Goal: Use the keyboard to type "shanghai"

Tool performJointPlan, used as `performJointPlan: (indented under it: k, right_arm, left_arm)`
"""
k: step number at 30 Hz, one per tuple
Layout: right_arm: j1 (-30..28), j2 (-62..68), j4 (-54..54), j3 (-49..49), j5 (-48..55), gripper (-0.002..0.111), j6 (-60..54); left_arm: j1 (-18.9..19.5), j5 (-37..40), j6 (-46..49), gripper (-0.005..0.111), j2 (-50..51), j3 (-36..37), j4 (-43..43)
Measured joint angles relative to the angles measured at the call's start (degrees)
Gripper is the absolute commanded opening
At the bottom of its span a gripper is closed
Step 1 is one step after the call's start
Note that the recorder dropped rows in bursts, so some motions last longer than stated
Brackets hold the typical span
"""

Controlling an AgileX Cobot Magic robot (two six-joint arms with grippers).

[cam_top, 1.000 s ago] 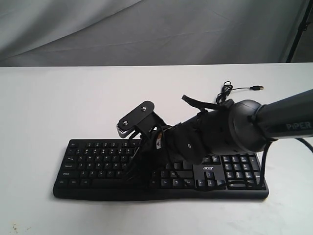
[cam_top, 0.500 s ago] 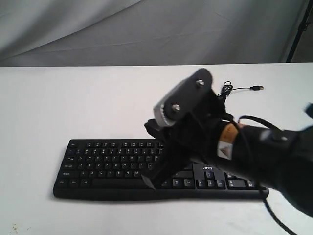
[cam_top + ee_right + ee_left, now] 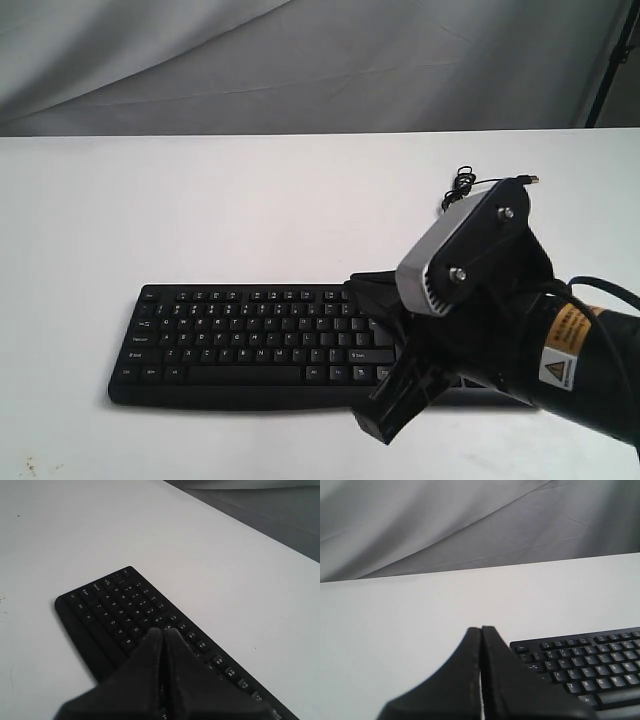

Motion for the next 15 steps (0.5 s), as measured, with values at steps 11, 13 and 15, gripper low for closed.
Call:
performJointPlan:
  k: [11,13,15]
  right_arm:
    - [0.0,-8.7,0.0,0.1,7.1,0.0,0.2]
    - [-0.6,-14.1,0.0,0.2,10.7,0.0,0.2]
    - [-3.7,-19.2,0.0,0.6,12.5,0.0,0.4]
  left_arm:
    - [0.0,0.0,0.0,0.0,0.0,0.0,0.0]
    - [0.0,0.0,0.0,0.0,0.0,0.0,0.0]
    - [0.0,0.0,0.0,0.0,0.0,0.0,0.0]
